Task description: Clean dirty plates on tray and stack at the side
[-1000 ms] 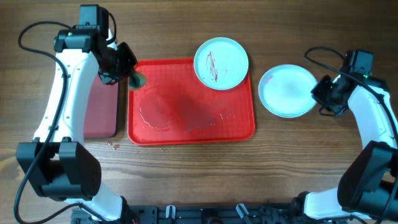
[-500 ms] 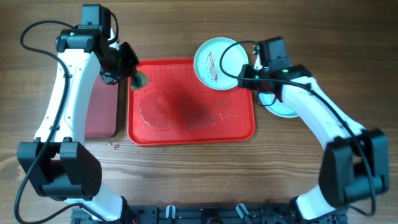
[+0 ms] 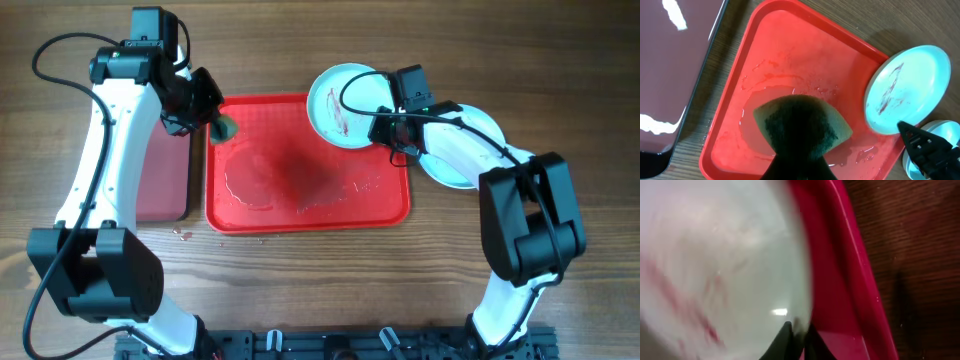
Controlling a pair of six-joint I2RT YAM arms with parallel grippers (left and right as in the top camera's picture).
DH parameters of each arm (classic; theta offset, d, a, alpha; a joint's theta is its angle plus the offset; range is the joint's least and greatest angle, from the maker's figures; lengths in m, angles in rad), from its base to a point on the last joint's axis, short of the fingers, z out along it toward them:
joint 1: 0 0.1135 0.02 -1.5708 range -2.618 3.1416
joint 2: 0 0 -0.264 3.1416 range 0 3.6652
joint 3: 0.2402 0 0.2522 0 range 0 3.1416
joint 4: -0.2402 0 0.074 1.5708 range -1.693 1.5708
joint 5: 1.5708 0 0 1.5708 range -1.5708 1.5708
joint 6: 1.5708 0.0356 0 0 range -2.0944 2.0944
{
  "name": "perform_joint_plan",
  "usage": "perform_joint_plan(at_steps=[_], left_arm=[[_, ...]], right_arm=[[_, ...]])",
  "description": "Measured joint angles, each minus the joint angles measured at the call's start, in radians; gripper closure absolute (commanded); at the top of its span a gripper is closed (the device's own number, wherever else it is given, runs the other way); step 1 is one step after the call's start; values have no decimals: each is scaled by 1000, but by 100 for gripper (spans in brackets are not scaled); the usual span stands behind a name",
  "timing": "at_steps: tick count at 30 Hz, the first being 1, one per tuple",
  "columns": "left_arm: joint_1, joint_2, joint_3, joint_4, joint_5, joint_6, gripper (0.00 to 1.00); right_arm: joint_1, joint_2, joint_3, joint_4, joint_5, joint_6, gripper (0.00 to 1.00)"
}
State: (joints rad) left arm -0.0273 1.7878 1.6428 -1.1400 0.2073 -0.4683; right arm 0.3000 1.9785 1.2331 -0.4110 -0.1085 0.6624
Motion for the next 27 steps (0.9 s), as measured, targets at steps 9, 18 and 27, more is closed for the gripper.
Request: perform_joint_plan(at_steps=[9,18,27], left_arm=[[0,0,0,0,0,0,96],[0,0,0,-2,0,0,96],[0,23,0,-4,0,0,96]], right_arm=[[138,0,13,-190,-181,-38,60],[159,8,107,-56,-149,-293,26],[160,140,121,196,-71,-309,96]])
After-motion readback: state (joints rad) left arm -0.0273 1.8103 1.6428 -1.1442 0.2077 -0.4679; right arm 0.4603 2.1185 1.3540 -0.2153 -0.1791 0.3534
